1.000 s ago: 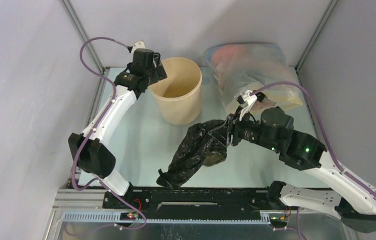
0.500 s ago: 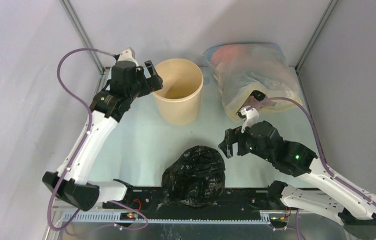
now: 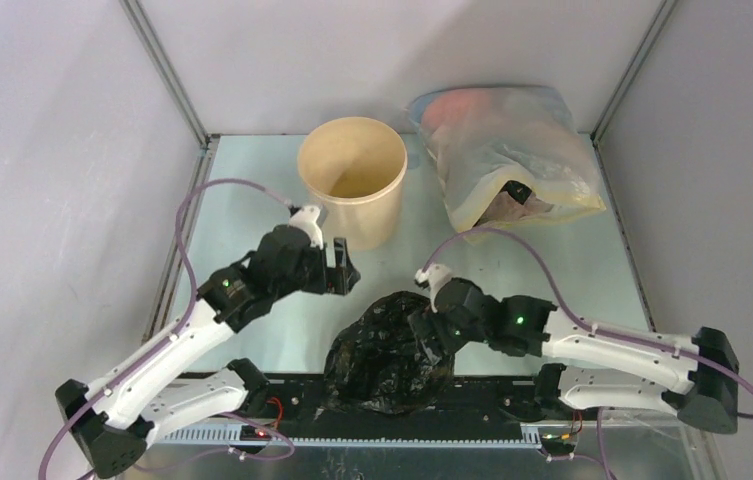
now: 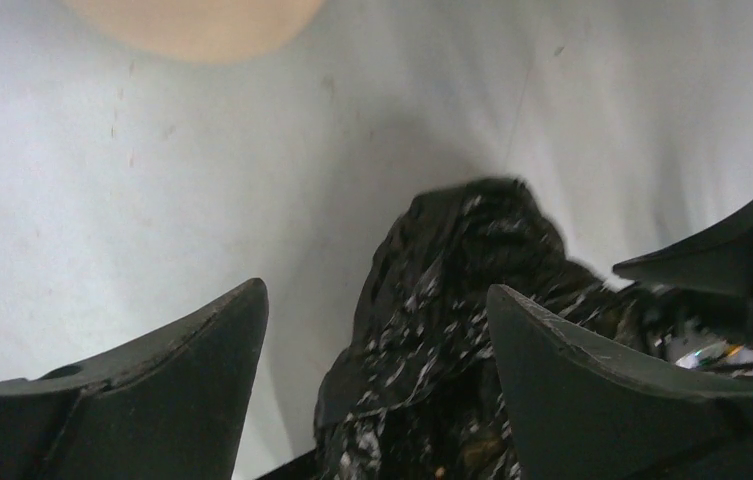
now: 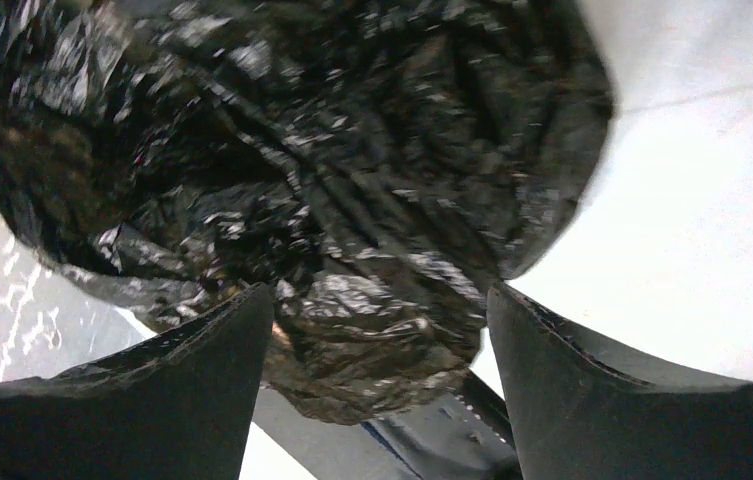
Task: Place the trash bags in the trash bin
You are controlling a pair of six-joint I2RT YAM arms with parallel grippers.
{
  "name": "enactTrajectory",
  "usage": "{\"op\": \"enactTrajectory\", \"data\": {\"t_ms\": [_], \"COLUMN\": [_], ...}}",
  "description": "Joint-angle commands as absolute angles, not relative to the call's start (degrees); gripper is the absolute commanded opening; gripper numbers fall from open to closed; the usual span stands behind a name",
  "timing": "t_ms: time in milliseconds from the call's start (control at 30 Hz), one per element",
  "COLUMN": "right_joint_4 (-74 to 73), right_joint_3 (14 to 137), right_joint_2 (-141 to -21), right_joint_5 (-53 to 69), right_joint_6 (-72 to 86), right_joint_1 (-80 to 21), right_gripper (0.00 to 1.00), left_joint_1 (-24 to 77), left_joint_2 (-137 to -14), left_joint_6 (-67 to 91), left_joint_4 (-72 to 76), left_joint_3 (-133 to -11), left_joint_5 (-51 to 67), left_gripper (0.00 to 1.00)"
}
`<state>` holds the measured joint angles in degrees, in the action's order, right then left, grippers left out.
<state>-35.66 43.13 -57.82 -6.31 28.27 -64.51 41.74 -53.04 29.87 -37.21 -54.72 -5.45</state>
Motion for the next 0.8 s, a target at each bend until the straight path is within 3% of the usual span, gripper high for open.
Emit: {"op": "enactTrajectory", "data": {"t_ms": [0, 233, 300, 367, 433, 467, 767], "right_joint_4": [-31.2, -30.8, -30.8, -30.7, -30.8, -30.9, -30.8], "right_joint_3": [43.4, 43.5, 43.7, 44.0, 44.6, 44.9, 47.1], "right_joint_2": [-61.6, -67.8, -68.2, -68.0, -67.5, -67.1, -56.6], "right_joint_5": [-7.2, -10.0, -10.5, -11.0, -11.7, -12.3, -16.9], "right_joint_6": [26.3, 26.1, 26.1, 25.8, 25.6, 25.6, 26.1], "right_joint_1": [-70.4, -72.3, -72.5, -72.6, -72.6, -72.6, -69.8], "right_gripper": [0.82, 0.76, 0.68, 0.45, 0.12, 0.01, 0.00], "left_joint_1": [42.9, 43.0, 43.1, 43.1, 43.2, 43.3, 44.4], "left_joint_2": [-45.6, -38.9, -38.8, -38.3, -37.2, -36.6, -35.0], "left_joint_6": [31.1, 33.6, 33.5, 33.6, 34.0, 34.4, 35.8], "left_joint_4": [-33.5, -30.4, -30.0, -29.2, -27.7, -26.8, -17.4], "left_joint_3": [-47.5, -38.4, -36.7, -35.0, -33.2, -32.2, -26.4], "left_joint_5": [-4.9, -0.7, -0.4, -0.4, -0.5, 0.3, 5.4], "left_gripper": [0.88, 0.88, 0.88, 0.87, 0.88, 0.88, 0.89]}}
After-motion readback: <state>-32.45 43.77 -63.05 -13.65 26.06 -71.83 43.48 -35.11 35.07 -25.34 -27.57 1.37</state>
